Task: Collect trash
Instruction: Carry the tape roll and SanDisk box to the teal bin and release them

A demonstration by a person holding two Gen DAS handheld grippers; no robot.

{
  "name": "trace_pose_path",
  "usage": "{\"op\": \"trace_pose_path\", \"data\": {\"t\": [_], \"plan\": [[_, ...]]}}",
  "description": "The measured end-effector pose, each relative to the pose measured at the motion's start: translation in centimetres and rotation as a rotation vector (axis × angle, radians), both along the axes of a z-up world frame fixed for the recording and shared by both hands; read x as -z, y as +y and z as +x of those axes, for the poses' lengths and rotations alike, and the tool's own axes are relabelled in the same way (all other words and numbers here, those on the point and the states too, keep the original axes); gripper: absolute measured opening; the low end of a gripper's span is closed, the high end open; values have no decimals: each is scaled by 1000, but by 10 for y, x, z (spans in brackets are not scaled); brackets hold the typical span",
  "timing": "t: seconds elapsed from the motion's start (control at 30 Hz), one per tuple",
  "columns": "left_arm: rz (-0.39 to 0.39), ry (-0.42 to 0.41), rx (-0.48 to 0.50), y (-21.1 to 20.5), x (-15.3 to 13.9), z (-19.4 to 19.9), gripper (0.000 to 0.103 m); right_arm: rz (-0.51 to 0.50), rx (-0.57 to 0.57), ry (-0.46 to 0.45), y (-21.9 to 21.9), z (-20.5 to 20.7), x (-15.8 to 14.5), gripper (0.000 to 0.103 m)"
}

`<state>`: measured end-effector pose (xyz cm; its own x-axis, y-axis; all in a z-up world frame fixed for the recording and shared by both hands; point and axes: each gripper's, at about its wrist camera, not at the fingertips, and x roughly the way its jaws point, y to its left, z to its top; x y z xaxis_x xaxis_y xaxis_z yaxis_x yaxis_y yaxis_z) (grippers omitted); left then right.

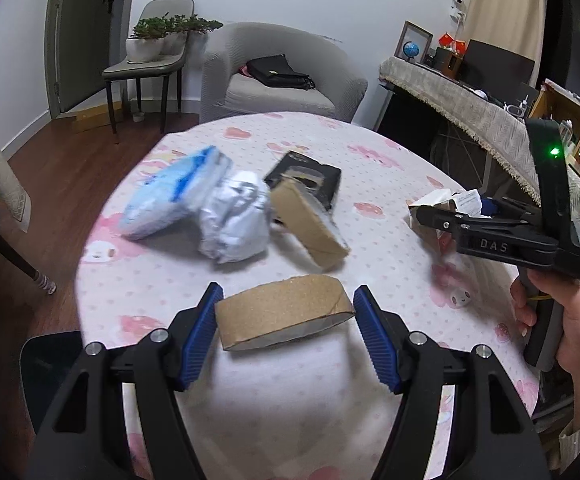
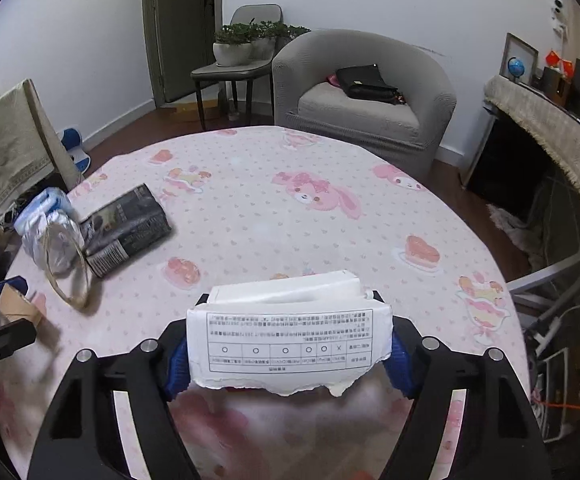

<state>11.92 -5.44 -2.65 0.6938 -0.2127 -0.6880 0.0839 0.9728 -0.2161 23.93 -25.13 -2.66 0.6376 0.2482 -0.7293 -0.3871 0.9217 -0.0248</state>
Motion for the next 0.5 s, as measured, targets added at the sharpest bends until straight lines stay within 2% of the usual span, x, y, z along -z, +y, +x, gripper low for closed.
{"op": "trace_pose_path", "data": {"t": [0.1,0.5], "plan": [[-3,-7,-14,12,-3,-4,69,-10,0,-14,9,-2,-4,77],[9,-36,-72,63,-13,-21,69,106,-35,-102,54,-36,-49,77]]}}
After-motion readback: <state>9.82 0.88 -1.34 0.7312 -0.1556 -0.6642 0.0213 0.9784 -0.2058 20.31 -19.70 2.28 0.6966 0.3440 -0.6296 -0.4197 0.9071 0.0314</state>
